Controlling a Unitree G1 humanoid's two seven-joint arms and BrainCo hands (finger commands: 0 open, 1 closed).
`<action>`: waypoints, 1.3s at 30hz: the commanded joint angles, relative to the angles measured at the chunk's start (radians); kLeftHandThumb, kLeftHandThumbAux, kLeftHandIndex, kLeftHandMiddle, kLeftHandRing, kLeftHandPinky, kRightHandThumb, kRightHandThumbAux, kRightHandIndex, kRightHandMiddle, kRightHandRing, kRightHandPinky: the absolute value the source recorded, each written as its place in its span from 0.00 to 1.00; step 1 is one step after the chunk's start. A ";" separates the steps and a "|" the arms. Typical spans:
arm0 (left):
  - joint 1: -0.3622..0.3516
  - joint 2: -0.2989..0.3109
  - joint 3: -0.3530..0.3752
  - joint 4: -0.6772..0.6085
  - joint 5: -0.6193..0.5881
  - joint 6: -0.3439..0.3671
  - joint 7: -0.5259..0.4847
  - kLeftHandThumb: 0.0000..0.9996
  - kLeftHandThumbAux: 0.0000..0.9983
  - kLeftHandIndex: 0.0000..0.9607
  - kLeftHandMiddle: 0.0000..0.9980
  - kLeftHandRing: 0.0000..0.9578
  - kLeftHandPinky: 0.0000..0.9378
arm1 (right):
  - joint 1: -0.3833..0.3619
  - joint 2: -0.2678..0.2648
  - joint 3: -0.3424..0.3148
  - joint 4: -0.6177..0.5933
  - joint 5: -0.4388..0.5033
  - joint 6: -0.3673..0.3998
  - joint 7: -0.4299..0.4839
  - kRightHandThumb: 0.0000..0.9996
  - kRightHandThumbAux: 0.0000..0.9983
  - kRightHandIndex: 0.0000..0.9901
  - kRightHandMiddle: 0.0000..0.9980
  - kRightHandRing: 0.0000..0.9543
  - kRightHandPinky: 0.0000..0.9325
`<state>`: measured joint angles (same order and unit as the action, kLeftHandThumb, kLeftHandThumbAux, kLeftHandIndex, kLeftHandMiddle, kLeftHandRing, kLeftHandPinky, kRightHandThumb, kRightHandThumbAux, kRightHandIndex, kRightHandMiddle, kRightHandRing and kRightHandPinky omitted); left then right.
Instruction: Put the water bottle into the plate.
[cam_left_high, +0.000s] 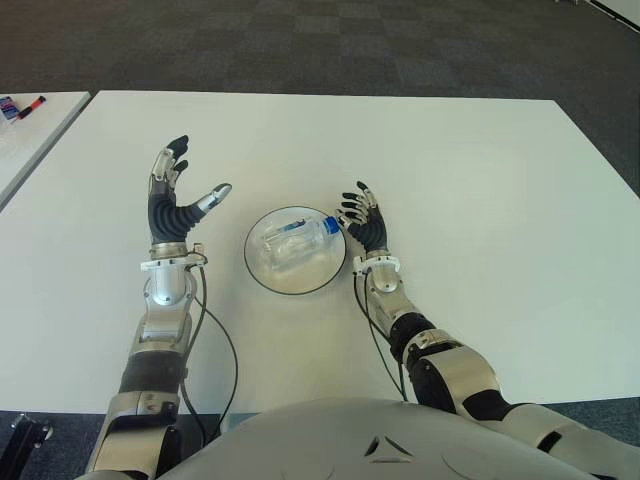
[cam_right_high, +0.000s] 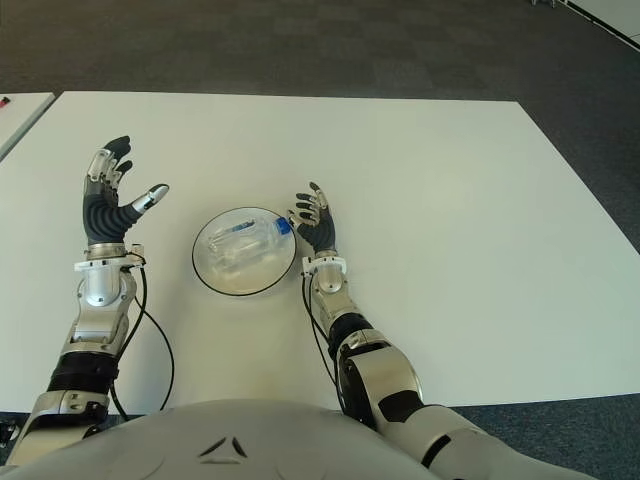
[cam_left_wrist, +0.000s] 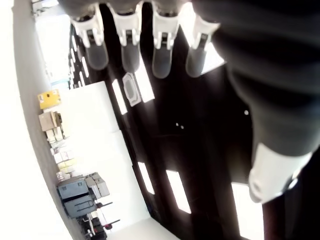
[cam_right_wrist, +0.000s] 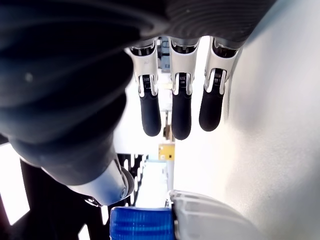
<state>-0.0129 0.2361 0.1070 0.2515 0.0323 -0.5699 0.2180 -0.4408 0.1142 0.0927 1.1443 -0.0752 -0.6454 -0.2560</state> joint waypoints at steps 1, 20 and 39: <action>0.003 -0.032 0.018 0.036 -0.039 0.023 -0.034 0.00 0.74 0.18 0.14 0.13 0.15 | 0.001 0.145 -0.015 0.049 0.021 0.074 0.008 0.29 0.86 0.08 0.29 0.30 0.33; -0.060 -0.063 0.090 0.294 -0.176 -0.006 -0.181 0.00 0.73 0.15 0.12 0.11 0.15 | -0.004 0.146 -0.026 0.055 0.019 0.063 -0.008 0.32 0.83 0.10 0.31 0.32 0.34; -0.168 -0.079 0.135 0.542 -0.169 -0.121 -0.179 0.00 0.74 0.17 0.15 0.14 0.19 | 0.002 0.143 -0.021 0.042 0.015 0.062 -0.006 0.28 0.84 0.09 0.29 0.31 0.34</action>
<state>-0.1625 0.1664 0.2304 0.7553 -0.1247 -0.6736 0.0667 -0.4407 0.1142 0.0804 1.1475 -0.0746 -0.6457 -0.2575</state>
